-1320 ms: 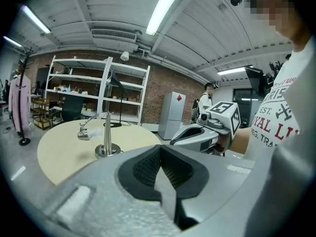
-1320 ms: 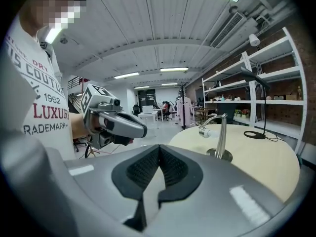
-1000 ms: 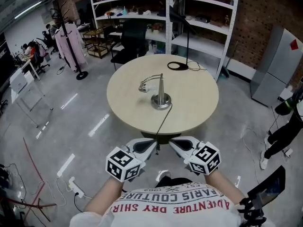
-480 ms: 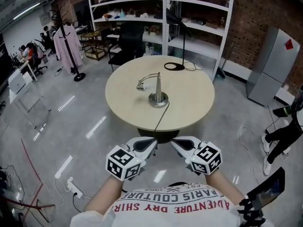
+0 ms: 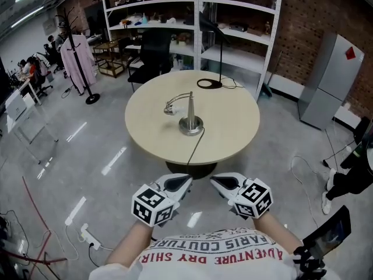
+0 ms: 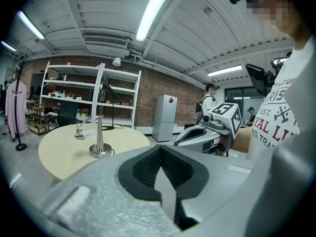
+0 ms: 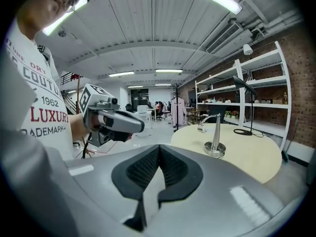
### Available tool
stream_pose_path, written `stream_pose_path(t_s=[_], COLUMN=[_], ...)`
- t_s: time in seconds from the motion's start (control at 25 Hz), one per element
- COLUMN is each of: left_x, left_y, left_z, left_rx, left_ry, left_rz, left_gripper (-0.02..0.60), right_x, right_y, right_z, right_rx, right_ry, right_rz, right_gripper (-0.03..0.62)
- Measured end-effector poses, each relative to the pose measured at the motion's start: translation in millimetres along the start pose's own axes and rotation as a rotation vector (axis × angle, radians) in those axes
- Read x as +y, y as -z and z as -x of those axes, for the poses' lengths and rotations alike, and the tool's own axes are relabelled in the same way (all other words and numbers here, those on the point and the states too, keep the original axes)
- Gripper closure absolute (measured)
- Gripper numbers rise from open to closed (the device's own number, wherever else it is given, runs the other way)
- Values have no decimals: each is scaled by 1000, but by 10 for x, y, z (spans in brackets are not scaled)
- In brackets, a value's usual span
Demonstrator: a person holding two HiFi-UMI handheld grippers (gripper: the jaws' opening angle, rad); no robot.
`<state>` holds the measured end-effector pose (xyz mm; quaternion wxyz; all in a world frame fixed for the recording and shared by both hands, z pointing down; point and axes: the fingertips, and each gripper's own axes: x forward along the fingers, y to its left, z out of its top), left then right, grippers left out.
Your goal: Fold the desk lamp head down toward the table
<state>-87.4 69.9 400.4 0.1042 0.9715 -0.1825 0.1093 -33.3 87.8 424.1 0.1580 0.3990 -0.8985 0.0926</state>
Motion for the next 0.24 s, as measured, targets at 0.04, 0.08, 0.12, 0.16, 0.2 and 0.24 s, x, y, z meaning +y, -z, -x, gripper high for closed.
stream_pose_path(t_s=[0.04, 0.08, 0.12, 0.16, 0.2, 0.24], left_x=[3, 10, 21, 33, 47, 60], left_y=[9, 20, 32, 42, 51, 60], left_z=[-7, -16, -28, -43, -58, -74], left_rx=[-1, 0, 1, 3, 4, 6], left_ry=[2, 3, 3, 3, 3, 3], left_rz=[7, 12, 15, 16, 17, 17], left_gripper=[580, 580, 580, 580, 580, 580], right_x=[-8, -16, -28, -41, -56, -71], right_y=[19, 33, 41, 46, 48, 50], right_z=[-4, -12, -24, -37, -51, -65], right_rx=[5, 9, 10, 11, 11, 11], right_ry=[0, -2, -3, -5, -6, -7], right_rz=[-2, -3, -3, -3, -1, 1], right_gripper=[597, 597, 597, 597, 597, 597])
